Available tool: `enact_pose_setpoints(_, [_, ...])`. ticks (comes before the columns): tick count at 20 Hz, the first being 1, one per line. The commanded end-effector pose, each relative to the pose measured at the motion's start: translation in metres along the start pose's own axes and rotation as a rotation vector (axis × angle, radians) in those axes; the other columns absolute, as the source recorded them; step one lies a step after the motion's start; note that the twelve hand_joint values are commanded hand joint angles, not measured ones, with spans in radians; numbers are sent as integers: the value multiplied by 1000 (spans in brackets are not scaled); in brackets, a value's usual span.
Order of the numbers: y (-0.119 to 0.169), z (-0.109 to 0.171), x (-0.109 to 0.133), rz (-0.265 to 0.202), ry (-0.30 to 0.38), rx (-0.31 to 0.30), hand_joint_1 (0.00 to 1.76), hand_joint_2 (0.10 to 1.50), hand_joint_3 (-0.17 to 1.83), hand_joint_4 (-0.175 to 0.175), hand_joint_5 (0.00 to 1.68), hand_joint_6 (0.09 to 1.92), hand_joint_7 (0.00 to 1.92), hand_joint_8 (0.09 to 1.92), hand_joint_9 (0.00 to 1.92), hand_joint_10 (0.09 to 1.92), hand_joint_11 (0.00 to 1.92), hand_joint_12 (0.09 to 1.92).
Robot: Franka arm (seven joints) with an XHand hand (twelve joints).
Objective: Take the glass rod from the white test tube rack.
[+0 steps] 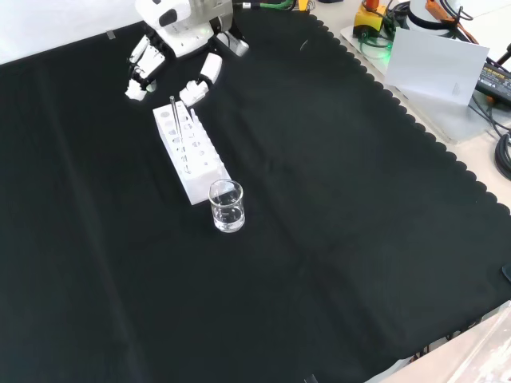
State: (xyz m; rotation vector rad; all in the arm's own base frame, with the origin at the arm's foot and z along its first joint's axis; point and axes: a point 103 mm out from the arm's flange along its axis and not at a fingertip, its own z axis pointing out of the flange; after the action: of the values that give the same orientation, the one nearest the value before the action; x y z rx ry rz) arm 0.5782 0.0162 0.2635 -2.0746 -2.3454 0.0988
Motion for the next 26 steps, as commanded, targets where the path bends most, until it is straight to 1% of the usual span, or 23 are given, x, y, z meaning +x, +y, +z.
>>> enact_pose_setpoints(1, [0, 8, -3, 5, -6, 15, 453, 992, 430, -153, 421, 111, 531, 812, 822, 789, 600, 1285])
enact_pose_setpoints(5, [0, 12, -5, 5, -16, 20, 466, 994, 424, -151, 440, 153, 594, 812, 876, 803, 670, 1261])
enact_pose_setpoints(6, [-1, 13, -5, 5, -21, 21, 470, 995, 421, -151, 442, 196, 623, 811, 899, 806, 694, 1255])
enact_pose_setpoints(7, [-1, 13, -6, 6, -24, 21, 475, 996, 419, -152, 433, 271, 649, 812, 920, 808, 714, 1249])
enact_pose_setpoints(11, [-1, 15, -8, 9, -29, 20, 504, 993, 420, -151, 397, 671, 738, 850, 969, 835, 767, 1234])
enact_pose_setpoints(14, [0, 17, -7, 7, -32, 21, 526, 990, 426, -139, 426, 815, 767, 872, 994, 844, 809, 1228])
enact_pose_setpoints(19, [1, 20, -5, 2, -41, 30, 556, 990, 433, -125, 501, 910, 815, 890, 1041, 847, 872, 1220])
enact_pose_setpoints(23, [3, 23, -6, 3, -43, 39, 582, 987, 437, -123, 541, 941, 849, 899, 1079, 855, 915, 1214])
enact_pose_setpoints(26, [3, 24, -7, 2, -47, 38, 623, 977, 446, -127, 576, 955, 869, 903, 1117, 859, 985, 1197])
